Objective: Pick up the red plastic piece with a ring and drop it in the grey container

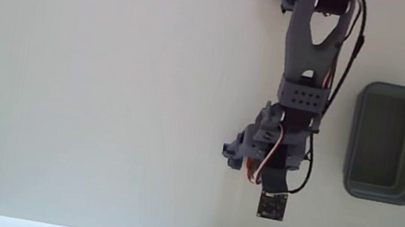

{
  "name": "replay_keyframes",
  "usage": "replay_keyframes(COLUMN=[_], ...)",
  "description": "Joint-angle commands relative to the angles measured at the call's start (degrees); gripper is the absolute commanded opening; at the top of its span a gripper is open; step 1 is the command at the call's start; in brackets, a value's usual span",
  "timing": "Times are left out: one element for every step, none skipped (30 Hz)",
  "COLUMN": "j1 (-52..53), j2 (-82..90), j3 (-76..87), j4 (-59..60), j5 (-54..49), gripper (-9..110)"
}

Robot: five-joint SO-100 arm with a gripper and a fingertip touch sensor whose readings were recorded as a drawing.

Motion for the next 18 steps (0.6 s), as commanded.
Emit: replay_keyframes(j1=[0.56, 0.56, 0.56, 0.56, 0.56, 0.56, 0.56, 0.56, 0.56, 0.56, 0.56, 0.56, 0.56, 0.56, 0.56, 0.56, 0.56, 0.56], j2=[1.48, 1.48, 1.48, 1.48, 1.48, 1.48, 1.48, 1.48, 1.48, 1.48, 1.48, 1.48, 1.48, 1.48, 1.48, 1.48, 1.48, 1.48], j3=[-0.47, -0.47, -0.47, -0.47, -0.47, -0.47, -0.47, -0.47, -0.47, -0.47, -0.47, -0.47, -0.47, -0.47, -0.47, -0.47, -0.47, -0.47], j4=[-0.25, -0.25, -0.25, -0.25, -0.25, -0.25, -0.25, -0.25, -0.25, -0.25, -0.25, -0.25, -0.25, -0.25, -0.25, -0.25, -0.25, -0.25], j5=[0.09, 0.09, 0.09, 0.09, 0.09, 0.09, 0.09, 0.09, 0.09, 0.09, 0.09, 0.09, 0.09, 0.09, 0.09, 0.09, 0.09, 0.09], gripper=[80, 80, 80, 79, 79, 79, 78, 78, 78, 78, 77, 77, 77, 76, 76, 76, 75, 75])
